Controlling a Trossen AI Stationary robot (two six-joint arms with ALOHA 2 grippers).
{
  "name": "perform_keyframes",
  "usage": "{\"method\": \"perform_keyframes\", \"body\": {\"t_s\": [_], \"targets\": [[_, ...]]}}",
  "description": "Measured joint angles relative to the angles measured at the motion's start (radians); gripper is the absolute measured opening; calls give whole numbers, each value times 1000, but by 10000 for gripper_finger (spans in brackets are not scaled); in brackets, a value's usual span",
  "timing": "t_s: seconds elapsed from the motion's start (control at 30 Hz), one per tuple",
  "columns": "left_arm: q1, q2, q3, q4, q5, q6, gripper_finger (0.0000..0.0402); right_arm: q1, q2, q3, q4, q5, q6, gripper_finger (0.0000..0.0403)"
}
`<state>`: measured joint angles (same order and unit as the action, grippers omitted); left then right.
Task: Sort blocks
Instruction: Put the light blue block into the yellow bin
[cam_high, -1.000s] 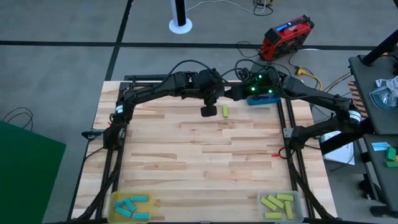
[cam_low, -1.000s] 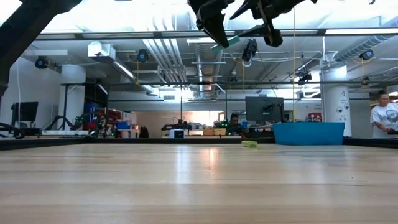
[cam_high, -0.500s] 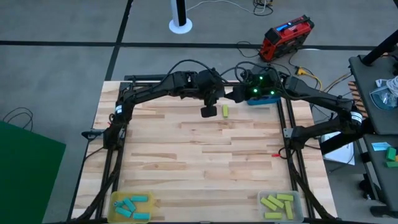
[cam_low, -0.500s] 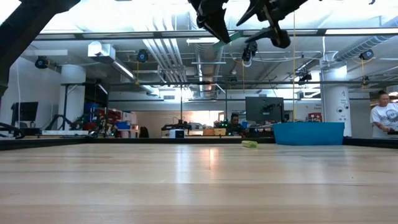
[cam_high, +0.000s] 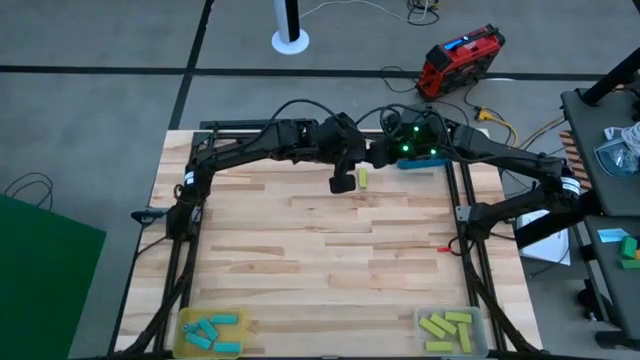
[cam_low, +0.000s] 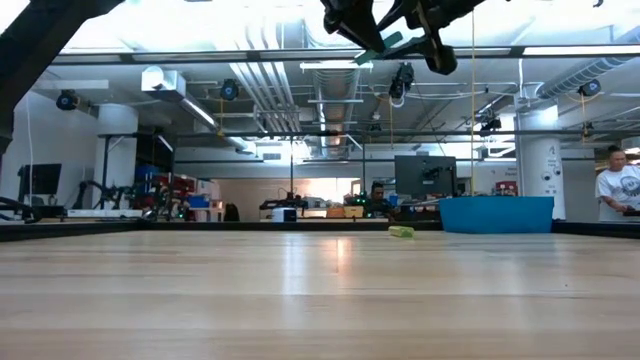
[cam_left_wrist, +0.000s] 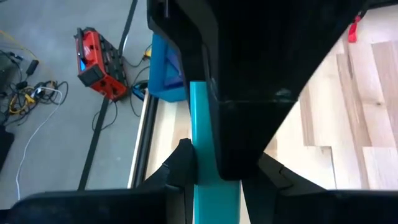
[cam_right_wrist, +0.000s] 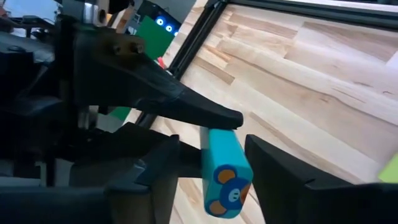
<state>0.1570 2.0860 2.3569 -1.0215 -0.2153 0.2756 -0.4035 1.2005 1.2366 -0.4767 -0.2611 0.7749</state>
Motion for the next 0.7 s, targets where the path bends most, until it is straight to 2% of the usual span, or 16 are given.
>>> {"method": "perform_keyframes", "body": {"t_s": [0.2,0.33,0.4,0.47,0.57,0.7], "targets": [[-7,-2,0,4,-2,-1,71,0,0,8,-7,-1,-6,135],[-13,-4,0,5,-3,-6,71,0,0,12,-21,-1,-15,78],[-14,-4,0,7,-12,-6,89,0,0,12,-22,-2,-21,52],[-13,-4,0,8,-6,-8,118,0,0,20,-35,0,-58,52],[-14,-4,0,4,-3,-8,156,-8,0,67,-161,-1,-104,52],[-14,-4,0,-31,-7,-16,174,-9,0,174,-496,2,-234,52]]}}
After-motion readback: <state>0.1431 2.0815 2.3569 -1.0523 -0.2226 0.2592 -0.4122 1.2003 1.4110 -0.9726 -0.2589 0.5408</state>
